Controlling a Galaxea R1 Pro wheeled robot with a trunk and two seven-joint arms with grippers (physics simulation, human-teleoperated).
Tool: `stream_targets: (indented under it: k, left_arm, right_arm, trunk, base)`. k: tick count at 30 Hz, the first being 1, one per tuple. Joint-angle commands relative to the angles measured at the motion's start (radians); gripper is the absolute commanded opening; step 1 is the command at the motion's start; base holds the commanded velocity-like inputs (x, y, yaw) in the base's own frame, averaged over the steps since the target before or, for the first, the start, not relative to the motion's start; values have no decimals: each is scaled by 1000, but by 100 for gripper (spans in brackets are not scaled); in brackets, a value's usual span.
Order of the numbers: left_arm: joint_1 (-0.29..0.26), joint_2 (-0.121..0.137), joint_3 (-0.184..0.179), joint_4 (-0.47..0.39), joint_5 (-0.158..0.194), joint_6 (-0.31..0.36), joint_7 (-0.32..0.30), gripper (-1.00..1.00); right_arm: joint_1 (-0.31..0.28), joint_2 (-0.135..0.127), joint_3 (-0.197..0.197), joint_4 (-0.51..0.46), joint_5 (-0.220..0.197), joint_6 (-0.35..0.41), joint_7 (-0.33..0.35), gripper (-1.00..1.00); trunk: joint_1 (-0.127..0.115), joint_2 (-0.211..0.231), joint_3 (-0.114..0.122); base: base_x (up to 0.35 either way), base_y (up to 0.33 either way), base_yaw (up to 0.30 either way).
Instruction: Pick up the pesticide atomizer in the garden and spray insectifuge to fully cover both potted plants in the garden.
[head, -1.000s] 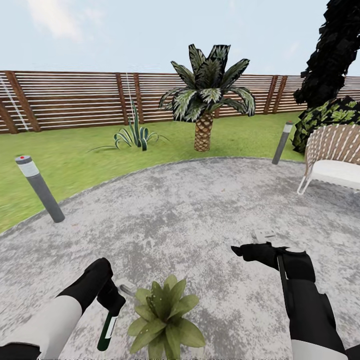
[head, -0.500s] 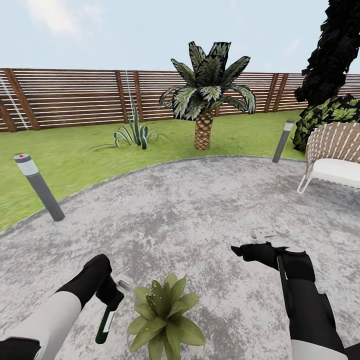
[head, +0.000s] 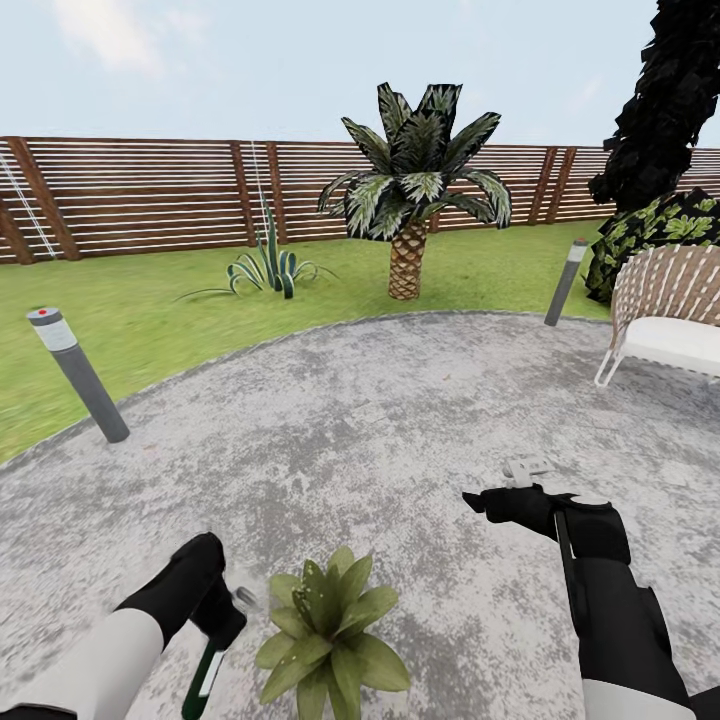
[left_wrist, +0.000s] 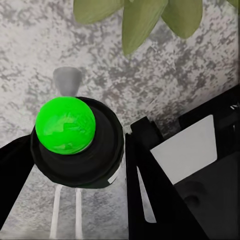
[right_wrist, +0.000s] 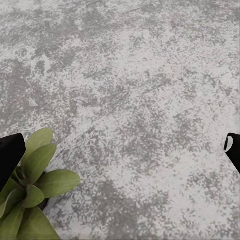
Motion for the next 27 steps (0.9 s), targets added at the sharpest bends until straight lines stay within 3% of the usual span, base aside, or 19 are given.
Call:
stream_targets:
  k: [1,13,27]
  left_arm:
    - [4,0,-4,-2,-9,2,-10,-100]
    - [29,9,2,-3,-12,1,-8,-100]
    - [-18,14,13,-15,-12,9,14,-100]
  right_arm:
    - [-1,1,-2,-1,10,2,11,100]
    - [-1,1,-1,-1,10,3,11,100]
    - [-1,1,-1,-1,11,3,11,100]
  trunk:
    - [0,0,-1]
    - [0,0,-1]
    - [0,0,-1]
  base:
    - [0,0,0]
    - [0,0,0]
    - [16,5,0]
